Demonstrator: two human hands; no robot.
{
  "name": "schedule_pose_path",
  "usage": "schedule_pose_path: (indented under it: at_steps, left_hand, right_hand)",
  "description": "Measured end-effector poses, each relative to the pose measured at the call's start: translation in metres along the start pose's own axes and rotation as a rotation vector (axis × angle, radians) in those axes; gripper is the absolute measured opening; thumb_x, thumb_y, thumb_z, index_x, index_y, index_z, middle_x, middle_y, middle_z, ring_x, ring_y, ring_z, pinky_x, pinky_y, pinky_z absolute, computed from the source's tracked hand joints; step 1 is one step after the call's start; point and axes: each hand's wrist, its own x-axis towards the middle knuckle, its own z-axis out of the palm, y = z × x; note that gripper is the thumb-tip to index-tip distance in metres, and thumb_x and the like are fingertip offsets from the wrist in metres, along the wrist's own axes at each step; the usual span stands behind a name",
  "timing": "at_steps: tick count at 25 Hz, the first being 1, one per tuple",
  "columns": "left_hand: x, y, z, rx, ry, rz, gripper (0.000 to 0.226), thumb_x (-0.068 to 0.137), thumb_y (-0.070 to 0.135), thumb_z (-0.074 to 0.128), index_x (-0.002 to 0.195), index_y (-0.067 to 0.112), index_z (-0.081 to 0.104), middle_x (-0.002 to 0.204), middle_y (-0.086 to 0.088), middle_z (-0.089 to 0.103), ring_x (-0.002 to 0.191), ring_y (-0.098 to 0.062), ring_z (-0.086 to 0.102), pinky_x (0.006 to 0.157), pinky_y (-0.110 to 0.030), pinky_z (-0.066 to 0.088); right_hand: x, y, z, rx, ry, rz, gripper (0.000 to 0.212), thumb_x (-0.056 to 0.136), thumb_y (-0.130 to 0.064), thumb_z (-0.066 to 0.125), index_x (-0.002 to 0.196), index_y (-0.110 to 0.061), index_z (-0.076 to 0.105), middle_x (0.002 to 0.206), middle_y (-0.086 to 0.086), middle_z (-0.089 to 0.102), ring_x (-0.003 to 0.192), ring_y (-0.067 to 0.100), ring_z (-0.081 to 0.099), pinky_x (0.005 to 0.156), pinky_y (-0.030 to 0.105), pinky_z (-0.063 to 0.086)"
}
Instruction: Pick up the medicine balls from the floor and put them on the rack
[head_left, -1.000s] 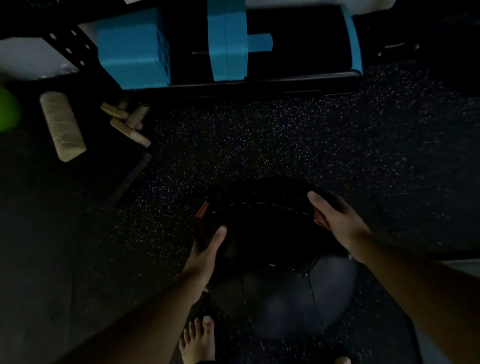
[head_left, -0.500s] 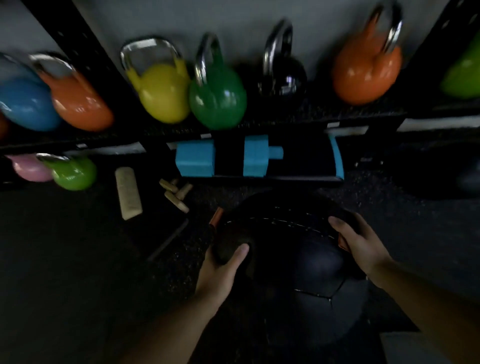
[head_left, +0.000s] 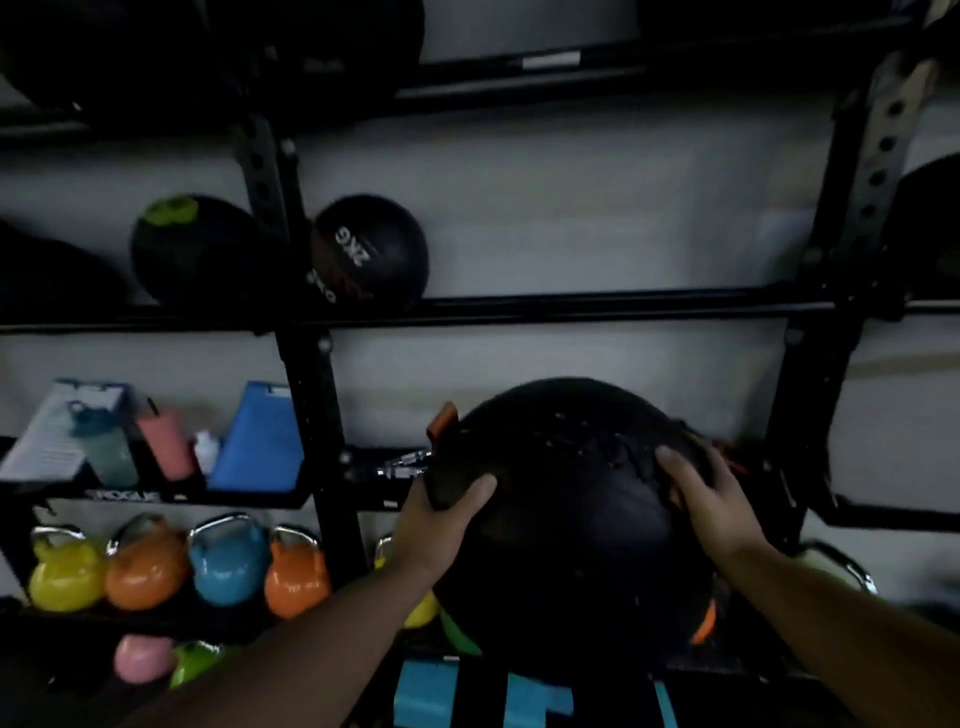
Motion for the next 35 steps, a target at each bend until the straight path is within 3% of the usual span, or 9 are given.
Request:
schedule_pose_path:
  at_steps: [2, 5, 14, 18, 21, 23, 27, 31, 35]
  left_hand:
    - [0.008, 0.064, -0.006, -0.004, 0.024, 0.108, 0.094, 0.043, 0.088, 0.079, 0.119, 0.037, 0.060, 0.110, 0.011, 0.070, 0.110, -0.024, 0.068, 0.098, -0.039, 0.054]
    - [0.023, 0.141, -0.019, -0.022, 0.085, 0.255, 0.106, 0.045, 0.087, 0.079, 0.131, 0.027, 0.060, 0.115, 0.007, 0.069, 0.112, -0.021, 0.067, 0.097, -0.035, 0.052]
    - [0.181, 0.271, -0.038, -0.080, 0.075, 0.452, 0.106, 0.050, 0.090, 0.071, 0.135, 0.028, 0.060, 0.121, 0.005, 0.070, 0.114, -0.022, 0.067, 0.104, -0.043, 0.053]
    - [0.305, 0.281, -0.027, -0.053, 0.038, 0.579, 0.070, 0.075, 0.074, 0.075, 0.131, 0.036, 0.057, 0.121, 0.010, 0.067, 0.116, -0.015, 0.065, 0.095, -0.032, 0.054]
    - [0.392, 0.246, -0.005, 0.188, 0.100, 0.755, 0.097, 0.073, 0.085, 0.063, 0.156, 0.042, 0.037, 0.158, -0.002, 0.044, 0.146, -0.020, 0.041, 0.120, -0.043, 0.034]
    - [0.427, 0.227, 0.010, 0.371, 0.119, 0.945, 0.115, 0.070, 0.090, 0.058, 0.165, 0.037, 0.023, 0.171, -0.006, 0.024, 0.156, -0.024, 0.020, 0.122, -0.043, 0.021]
    - [0.450, 0.223, 0.021, 0.328, 0.239, 1.136, 0.116, 0.073, 0.095, 0.048, 0.163, 0.024, 0.033, 0.169, -0.011, 0.028, 0.156, -0.030, 0.027, 0.120, -0.052, 0.030]
    - [0.430, 0.230, 0.011, 0.377, 0.183, 1.055, 0.112, 0.071, 0.086, 0.060, 0.164, 0.030, 0.029, 0.172, -0.004, 0.022, 0.157, -0.025, 0.023, 0.122, -0.053, 0.031]
    - [0.382, 0.248, -0.011, 0.584, 0.044, 0.747, 0.119, 0.068, 0.094, 0.058, 0.165, 0.045, 0.009, 0.176, 0.012, 0.007, 0.160, -0.021, 0.017, 0.122, -0.052, 0.032]
  right_hand:
    - [0.023, -0.068, -0.002, 0.022, 0.017, -0.135, 0.062, 0.084, -0.055, 0.076, 0.132, -0.018, 0.064, 0.109, 0.002, 0.070, 0.105, 0.018, 0.063, 0.081, 0.027, 0.045]
    - [0.053, -0.145, -0.003, 0.058, 0.030, -0.238, 0.052, 0.097, -0.043, 0.068, 0.142, -0.020, 0.057, 0.122, 0.003, 0.066, 0.113, 0.019, 0.060, 0.090, 0.026, 0.041]
    - [0.216, -0.253, 0.070, 0.106, 0.091, -0.407, 0.084, 0.075, -0.074, 0.064, 0.145, -0.027, 0.056, 0.127, 0.007, 0.066, 0.108, 0.022, 0.062, 0.074, 0.024, 0.045]
    - [0.319, -0.241, 0.122, 0.134, 0.155, -0.387, 0.098, 0.067, -0.078, 0.065, 0.150, -0.027, 0.048, 0.126, 0.004, 0.063, 0.118, 0.027, 0.063, 0.091, 0.035, 0.050]
    - [0.385, -0.189, 0.153, -0.030, 0.210, -0.559, 0.087, 0.079, -0.075, 0.064, 0.149, -0.026, 0.046, 0.136, 0.004, 0.056, 0.127, 0.020, 0.057, 0.105, 0.034, 0.046]
    - [0.420, -0.162, 0.162, -0.107, 0.244, -0.680, 0.095, 0.082, -0.083, 0.055, 0.154, -0.023, 0.042, 0.148, 0.004, 0.048, 0.135, 0.014, 0.048, 0.111, 0.026, 0.038]
    - [0.451, -0.152, 0.170, -0.101, 0.323, -0.839, 0.086, 0.091, -0.078, 0.048, 0.156, -0.022, 0.040, 0.148, 0.000, 0.047, 0.141, 0.016, 0.045, 0.117, 0.034, 0.035]
    - [0.427, -0.166, 0.163, -0.191, 0.294, -0.733, 0.086, 0.087, -0.072, 0.048, 0.159, -0.025, 0.037, 0.149, 0.001, 0.045, 0.141, 0.022, 0.044, 0.117, 0.042, 0.037]
    - [0.387, -0.189, 0.142, -0.592, 0.130, -0.484, 0.087, 0.090, -0.083, 0.032, 0.164, -0.043, 0.008, 0.165, 0.007, 0.033, 0.144, 0.039, 0.040, 0.114, 0.057, 0.038]
